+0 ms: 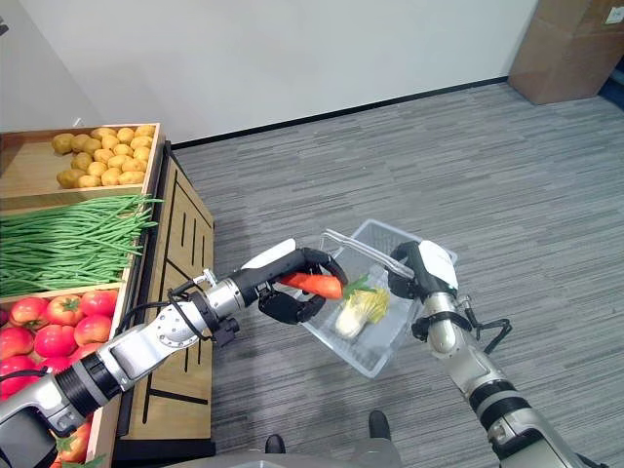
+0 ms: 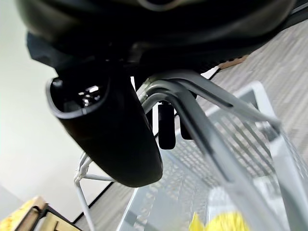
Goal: Get the vegetables into the basket
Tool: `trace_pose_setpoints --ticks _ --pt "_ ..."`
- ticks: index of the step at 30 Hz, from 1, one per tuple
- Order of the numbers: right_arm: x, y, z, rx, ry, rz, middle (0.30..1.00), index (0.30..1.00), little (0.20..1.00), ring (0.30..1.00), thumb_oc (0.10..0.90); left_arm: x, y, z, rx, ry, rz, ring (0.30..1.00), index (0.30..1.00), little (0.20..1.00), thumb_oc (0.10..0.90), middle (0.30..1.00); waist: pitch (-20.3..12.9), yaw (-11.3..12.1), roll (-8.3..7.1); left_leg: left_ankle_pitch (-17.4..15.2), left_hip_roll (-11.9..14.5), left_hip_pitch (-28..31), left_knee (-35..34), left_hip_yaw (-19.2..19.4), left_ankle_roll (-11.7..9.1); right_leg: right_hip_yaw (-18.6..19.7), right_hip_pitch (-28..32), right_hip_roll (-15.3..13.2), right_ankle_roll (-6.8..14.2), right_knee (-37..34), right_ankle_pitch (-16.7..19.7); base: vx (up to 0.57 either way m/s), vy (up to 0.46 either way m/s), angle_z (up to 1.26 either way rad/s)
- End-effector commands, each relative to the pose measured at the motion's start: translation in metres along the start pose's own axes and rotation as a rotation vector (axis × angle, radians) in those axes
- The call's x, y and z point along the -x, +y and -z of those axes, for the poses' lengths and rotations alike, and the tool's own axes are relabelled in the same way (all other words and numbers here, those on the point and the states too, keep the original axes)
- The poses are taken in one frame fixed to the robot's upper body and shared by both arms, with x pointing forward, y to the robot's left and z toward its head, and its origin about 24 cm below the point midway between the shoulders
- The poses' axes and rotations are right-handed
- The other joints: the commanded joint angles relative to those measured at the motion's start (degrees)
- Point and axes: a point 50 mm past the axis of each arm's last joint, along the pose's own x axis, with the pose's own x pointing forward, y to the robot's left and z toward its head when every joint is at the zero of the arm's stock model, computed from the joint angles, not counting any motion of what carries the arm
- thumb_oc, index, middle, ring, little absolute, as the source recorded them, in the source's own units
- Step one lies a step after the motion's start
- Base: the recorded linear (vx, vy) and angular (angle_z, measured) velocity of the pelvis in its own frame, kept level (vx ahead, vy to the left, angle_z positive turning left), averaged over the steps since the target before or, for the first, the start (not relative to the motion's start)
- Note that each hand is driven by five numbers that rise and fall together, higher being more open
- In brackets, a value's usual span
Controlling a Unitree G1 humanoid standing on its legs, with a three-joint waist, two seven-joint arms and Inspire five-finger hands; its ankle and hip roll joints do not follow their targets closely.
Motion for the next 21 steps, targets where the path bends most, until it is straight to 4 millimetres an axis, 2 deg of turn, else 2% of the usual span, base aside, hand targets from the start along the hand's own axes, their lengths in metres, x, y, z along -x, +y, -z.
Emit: trace_pose_setpoints --ticks 1,6,11,14,17,18,19,21 --pt "-0.04 -0.048 -0.102 -0.225 -0.421 0.231 0.3 0.3 0.3 0.3 0.4 -0.02 0.026 -0.013 -0.124 -0.084 -0.069 0.3 0.3 0.3 0.4 0.3 -5.4 -0.2 -3.23 -0.9 0.0 -1.4 0.1 -1.4 0.4 -3.3 2.0 -0.2 2.1 -0.1 -2.4 0.0 0.0 0.0" --pt "-0.034 -0.048 -0.115 -0.267 -0.485 0.203 0.3 0.3 0.3 0.3 0.4 -0.024 0.023 0.001 -0.112 -0.022 -0.113 0.3 0.3 0.3 0.4 0.3 -5.7 -0.6 -3.2 -0.9 0.2 -1.3 0.1 -1.2 0.3 -3.3 2.0 -0.1 2.0 -0.1 -2.5 0.0 0.0 0.0" --pt "-0.024 -0.045 -0.131 -0.329 -0.565 0.158 0.3 0.3 0.3 0.3 0.4 -0.026 0.017 0.023 -0.108 0.084 -0.16 0.3 0.3 0.3 0.4 0.3 -6.0 -1.0 -3.29 -1.2 0.2 -1.0 0.1 -0.6 0.4 -3.0 1.9 -0.1 2.1 -0.1 -2.4 0.0 0.0 -0.02" --pt "-0.019 -0.042 -0.139 -0.351 -0.607 0.125 0.3 0.3 0.3 0.3 0.4 -0.027 0.017 0.028 -0.13 0.11 -0.166 0.3 0.3 0.3 0.4 0.3 -6.1 -1.3 -3.26 -1.2 0.2 -1.0 0.1 -0.4 0.4 -2.8 1.9 -0.1 2.1 -0.1 -2.4 0.01 0.002 -0.06" --pt "-0.011 -0.035 -0.151 -0.392 -0.662 0.071 0.3 0.3 0.3 0.3 0.4 -0.029 0.018 0.031 -0.175 0.131 -0.168 0.3 0.3 0.3 0.4 0.3 -6.1 -1.5 -3.27 -1.3 0.2 -0.9 0.1 0.0 0.4 -2.7 1.8 -0.1 2.1 -0.1 -2.3 0.01 0.002 -0.03" --pt "-0.004 -0.029 -0.16 -0.424 -0.706 0.028 0.3 0.3 0.3 0.3 0.4 -0.03 0.019 0.034 -0.199 0.147 -0.172 0.3 0.3 0.3 0.4 0.3 -6.1 -1.6 -3.25 -1.3 0.2 -0.9 0.1 0.1 0.3 -2.6 1.7 -0.2 2.1 -0.1 -2.3 0.0 0.0 0.0" --pt "-0.004 -0.029 -0.16 -0.424 -0.706 0.028 0.3 0.3 0.3 0.3 0.4 -0.03 0.018 0.034 -0.199 0.147 -0.173 0.3 0.3 0.3 0.4 0.3 -6.1 -1.6 -3.23 -1.3 0.2 -0.9 0.1 0.2 0.3 -2.5 1.7 -0.2 2.1 -0.1 -2.3 0.0 0.0 0.0" --pt "0.007 -0.021 -0.172 -0.472 -0.767 -0.044 0.3 0.3 0.3 0.3 0.4 -0.027 0.018 0.045 -0.235 0.199 -0.175 0.3 0.3 0.3 0.4 0.3 -6.0 -1.9 -3.16 -1.3 0.2 -0.9 0.1 0.4 0.3 -2.3 1.4 -0.2 2.2 -0.1 -2.1 0.0 0.0 0.0"
